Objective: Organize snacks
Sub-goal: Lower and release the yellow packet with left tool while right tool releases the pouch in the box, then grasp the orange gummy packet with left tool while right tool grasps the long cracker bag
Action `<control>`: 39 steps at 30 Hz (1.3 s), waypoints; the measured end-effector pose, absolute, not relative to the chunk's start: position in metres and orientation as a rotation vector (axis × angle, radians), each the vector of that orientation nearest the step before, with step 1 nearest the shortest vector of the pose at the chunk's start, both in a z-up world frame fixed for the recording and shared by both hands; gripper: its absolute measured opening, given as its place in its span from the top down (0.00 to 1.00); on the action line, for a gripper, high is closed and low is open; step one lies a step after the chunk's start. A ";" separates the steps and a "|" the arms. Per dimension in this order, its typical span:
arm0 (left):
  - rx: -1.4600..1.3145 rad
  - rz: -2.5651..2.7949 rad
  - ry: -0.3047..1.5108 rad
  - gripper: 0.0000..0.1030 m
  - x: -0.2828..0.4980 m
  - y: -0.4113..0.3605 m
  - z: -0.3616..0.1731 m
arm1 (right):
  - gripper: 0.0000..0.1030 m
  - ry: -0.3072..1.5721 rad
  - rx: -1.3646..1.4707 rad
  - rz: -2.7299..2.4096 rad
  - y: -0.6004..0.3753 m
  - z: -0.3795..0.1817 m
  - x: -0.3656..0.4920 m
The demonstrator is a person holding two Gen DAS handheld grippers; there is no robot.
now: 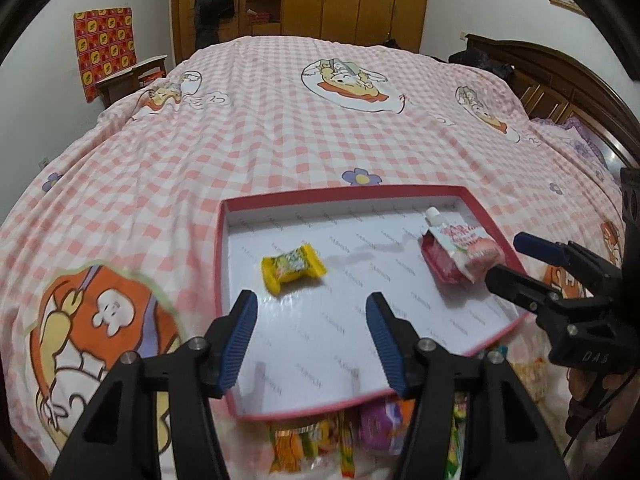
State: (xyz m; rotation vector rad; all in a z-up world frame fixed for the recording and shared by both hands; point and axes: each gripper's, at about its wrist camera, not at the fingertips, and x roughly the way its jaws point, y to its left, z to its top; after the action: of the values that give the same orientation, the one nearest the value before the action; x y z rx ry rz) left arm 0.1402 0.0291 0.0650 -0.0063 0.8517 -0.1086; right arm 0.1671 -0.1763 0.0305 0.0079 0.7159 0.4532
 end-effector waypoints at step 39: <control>-0.160 -0.054 0.970 0.41 0.067 0.044 0.018 | 0.17 0.901 0.100 0.469 -0.203 0.005 0.064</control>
State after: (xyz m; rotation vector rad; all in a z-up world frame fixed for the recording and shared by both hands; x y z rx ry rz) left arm 0.0674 0.0442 0.0184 -0.1600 0.9699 -0.0538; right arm 0.0636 -0.2026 0.0053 0.1004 0.9014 0.4693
